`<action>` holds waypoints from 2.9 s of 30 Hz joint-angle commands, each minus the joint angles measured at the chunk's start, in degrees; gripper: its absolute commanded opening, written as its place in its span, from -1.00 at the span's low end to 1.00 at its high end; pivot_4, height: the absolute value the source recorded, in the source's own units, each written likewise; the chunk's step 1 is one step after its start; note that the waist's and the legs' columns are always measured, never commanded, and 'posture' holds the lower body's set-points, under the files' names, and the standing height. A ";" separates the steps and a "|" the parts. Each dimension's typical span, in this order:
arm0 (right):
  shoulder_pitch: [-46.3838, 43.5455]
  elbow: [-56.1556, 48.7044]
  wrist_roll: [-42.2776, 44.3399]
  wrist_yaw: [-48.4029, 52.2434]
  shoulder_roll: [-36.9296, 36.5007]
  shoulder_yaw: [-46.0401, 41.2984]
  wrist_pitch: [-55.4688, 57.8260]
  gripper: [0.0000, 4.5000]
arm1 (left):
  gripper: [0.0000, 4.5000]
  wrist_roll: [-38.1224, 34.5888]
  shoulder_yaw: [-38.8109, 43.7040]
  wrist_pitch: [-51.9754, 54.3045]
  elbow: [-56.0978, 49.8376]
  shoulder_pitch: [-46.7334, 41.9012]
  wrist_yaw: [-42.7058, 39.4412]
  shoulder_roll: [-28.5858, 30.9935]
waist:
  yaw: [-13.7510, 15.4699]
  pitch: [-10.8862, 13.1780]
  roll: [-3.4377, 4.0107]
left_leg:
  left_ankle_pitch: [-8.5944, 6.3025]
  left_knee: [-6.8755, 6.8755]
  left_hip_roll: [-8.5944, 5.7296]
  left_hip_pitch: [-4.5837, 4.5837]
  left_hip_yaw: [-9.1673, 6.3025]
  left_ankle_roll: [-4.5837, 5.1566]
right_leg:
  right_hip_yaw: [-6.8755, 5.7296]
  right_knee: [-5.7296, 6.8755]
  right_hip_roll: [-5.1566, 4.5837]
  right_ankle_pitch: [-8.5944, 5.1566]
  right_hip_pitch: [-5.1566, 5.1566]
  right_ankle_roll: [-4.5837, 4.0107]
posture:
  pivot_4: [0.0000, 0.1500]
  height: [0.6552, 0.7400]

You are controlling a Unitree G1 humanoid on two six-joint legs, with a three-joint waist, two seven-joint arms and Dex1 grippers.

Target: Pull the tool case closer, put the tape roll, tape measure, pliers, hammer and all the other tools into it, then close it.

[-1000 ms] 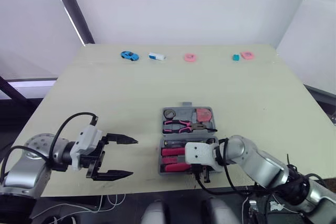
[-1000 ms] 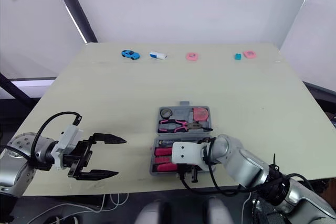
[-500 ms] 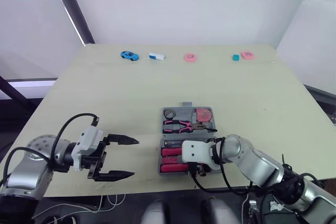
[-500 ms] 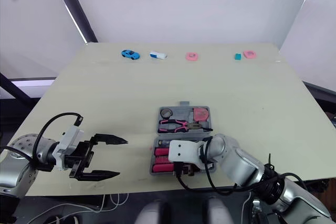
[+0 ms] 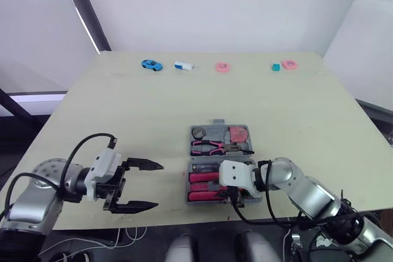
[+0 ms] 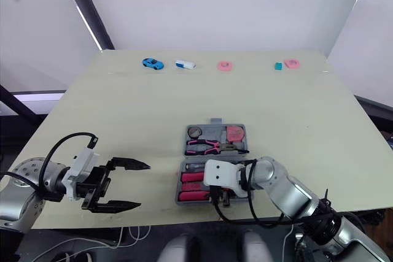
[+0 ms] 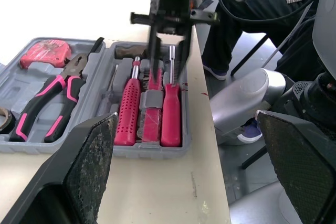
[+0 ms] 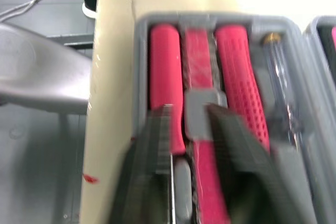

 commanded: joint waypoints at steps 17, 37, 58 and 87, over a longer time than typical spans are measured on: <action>4.72 12.07 -2.63 0.86 1.69 -0.12 -11.14 -0.99 | 1.00 -0.46 1.29 0.81 -1.72 -0.97 -2.77 0.06 | -0.07 -0.06 -0.04 | 0.00 0.00 0.01 0.11 -0.01 0.00 | 0.00 0.01 0.02 0.00 0.10 0.00 | 1.00 1.00; 26.50 -1.50 20.90 -4.94 0.59 -40.78 -15.93 -0.99 | 1.00 -0.42 12.46 8.30 0.16 3.84 17.94 -9.48 | 0.47 -0.07 -0.06 | -0.01 0.00 -0.02 0.07 -0.01 0.00 | 0.03 -0.05 -0.02 0.12 0.14 0.21 | 1.00 1.00; 49.53 8.26 30.62 -5.68 0.11 -69.90 -23.83 0.96 | 1.00 6.18 21.62 3.08 15.64 6.58 32.25 -15.71 | 1.23 -0.14 -0.10 | -0.01 -0.01 0.01 0.33 0.05 0.00 | 0.07 -0.04 -0.04 -0.02 0.33 0.00 | 1.00 1.00; 4.11 32.80 7.57 3.02 -3.94 -28.56 -20.76 -1.00 | -0.98 20.11 -3.74 -0.04 33.67 -19.21 13.84 -17.06 | 1.32 -0.13 -0.09 | -0.01 -0.30 -0.04 0.84 0.25 0.01 | 0.27 -0.19 0.03 0.12 0.76 0.20 | 1.00 1.00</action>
